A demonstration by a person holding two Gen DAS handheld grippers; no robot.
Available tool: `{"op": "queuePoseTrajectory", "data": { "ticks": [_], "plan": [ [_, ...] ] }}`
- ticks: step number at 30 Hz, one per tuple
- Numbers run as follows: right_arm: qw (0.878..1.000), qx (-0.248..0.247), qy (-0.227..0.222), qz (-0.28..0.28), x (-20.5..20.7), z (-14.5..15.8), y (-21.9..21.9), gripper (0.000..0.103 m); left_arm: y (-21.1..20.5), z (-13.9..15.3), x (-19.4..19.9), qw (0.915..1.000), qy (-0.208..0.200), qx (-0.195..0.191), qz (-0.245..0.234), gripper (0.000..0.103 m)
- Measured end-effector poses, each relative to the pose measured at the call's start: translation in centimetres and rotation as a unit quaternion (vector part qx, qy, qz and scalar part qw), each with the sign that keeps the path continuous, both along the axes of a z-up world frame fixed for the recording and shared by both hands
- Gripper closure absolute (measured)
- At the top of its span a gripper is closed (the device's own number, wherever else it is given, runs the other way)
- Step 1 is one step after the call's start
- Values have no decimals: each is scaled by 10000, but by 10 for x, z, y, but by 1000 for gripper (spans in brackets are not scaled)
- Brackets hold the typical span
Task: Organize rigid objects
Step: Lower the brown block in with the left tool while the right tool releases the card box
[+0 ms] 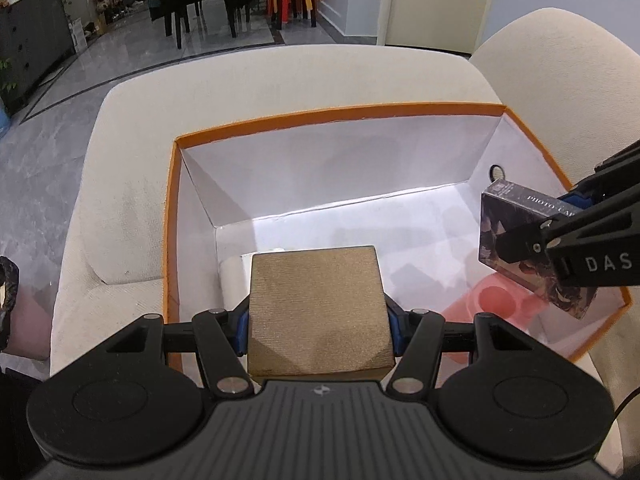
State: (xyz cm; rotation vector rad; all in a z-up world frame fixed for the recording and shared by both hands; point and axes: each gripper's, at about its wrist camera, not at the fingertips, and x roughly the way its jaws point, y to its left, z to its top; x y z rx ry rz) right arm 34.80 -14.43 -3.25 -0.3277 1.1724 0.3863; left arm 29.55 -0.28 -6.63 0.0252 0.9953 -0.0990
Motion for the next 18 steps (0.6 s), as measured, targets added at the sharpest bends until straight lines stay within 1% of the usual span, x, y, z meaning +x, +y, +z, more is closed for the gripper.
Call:
{"op": "queuePoseTrajectory", "data": {
  "ticks": [3, 6, 10, 18],
  "plan": [
    [10000, -13, 21, -23, 7, -7, 3, 81, 2, -4, 6, 10000, 46, -31, 24, 34],
    [10000, -21, 58, -61, 13, -14, 4, 81, 1, -6, 11, 10000, 47, 81, 7, 34],
    [9999, -21, 73, -109, 22, -20, 5, 81, -2, -8, 20, 9999, 74, 100, -3, 34],
    [9998, -4, 85, -179, 36, -28, 9, 81, -12, -20, 35, 9991, 179, 376, -49, 34]
  ]
}}
